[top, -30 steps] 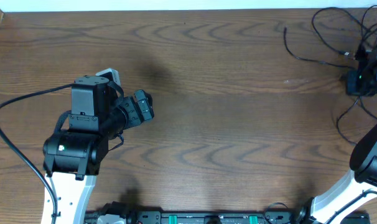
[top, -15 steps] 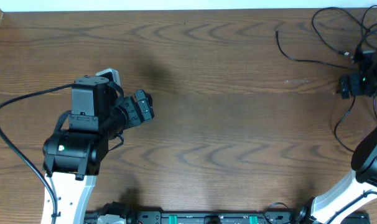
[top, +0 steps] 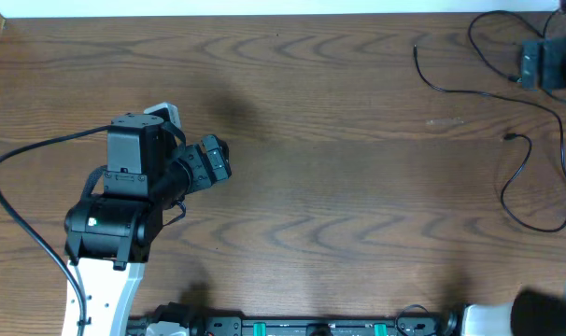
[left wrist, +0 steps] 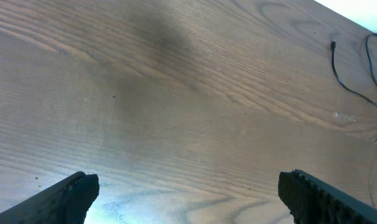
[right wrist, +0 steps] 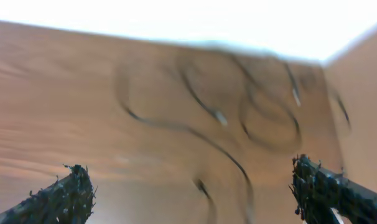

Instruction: Untangle cables

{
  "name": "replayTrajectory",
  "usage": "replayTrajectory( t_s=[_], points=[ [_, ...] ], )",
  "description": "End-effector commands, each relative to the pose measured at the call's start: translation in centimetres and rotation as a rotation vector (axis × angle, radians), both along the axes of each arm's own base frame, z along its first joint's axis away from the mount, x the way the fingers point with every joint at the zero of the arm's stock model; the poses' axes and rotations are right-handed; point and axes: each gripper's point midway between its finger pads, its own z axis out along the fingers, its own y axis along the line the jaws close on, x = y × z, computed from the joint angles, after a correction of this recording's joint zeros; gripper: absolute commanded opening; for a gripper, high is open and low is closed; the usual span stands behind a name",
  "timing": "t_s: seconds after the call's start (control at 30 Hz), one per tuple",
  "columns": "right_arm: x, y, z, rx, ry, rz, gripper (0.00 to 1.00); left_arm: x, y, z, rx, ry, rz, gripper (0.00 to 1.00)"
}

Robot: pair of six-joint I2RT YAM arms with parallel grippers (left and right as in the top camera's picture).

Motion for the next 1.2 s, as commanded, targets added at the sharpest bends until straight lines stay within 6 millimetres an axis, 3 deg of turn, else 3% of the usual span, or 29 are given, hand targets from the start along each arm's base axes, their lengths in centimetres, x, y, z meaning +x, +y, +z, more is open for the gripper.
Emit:
replayTrajectory(
  t_s=[0.0, 0.1, 0.23, 0.5, 0.67, 1.03, 1.17],
  points=[
    [-1.9, 5.6, 4.5, 0.059, -0.126, 0.162, 0.99, 0.1, 0.3, 0.1, 0.020, -0.008, 0.000, 0.98],
    [-4.4, 9.3, 7.2, 0.052, -0.198, 0.256, 0.99, 0.1, 0.3, 0.1, 0.020, -0.008, 0.000, 0.98],
    [-7.7, 13.3, 9.3, 0.110, -0.241, 0.343, 0.99, 0.1, 0.3, 0.1, 0.020, -0.008, 0.000, 0.98],
    [-12.7, 17.8, 9.5, 0.216, -0.193, 0.451, 0.99, 0.1, 0.3, 0.1, 0.020, -0.008, 0.000, 0.98],
    [-14.1, 18.0, 8.5, 0.218, -0.144, 0.463, 0.99, 0.1, 0.3, 0.1, 0.020, -0.008, 0.000, 0.98],
    [-19.4, 16.6, 1.7, 0.308, 0.247, 0.325, 0.99, 0.1, 0.3, 0.1, 0.020, -0.008, 0.000, 0.98],
    [-20.4, 16.2, 0.7, 0.299, 0.307, 0.309, 0.99, 0.1, 0.3, 0.1, 0.020, -0.008, 0.000, 0.98]
  ],
)
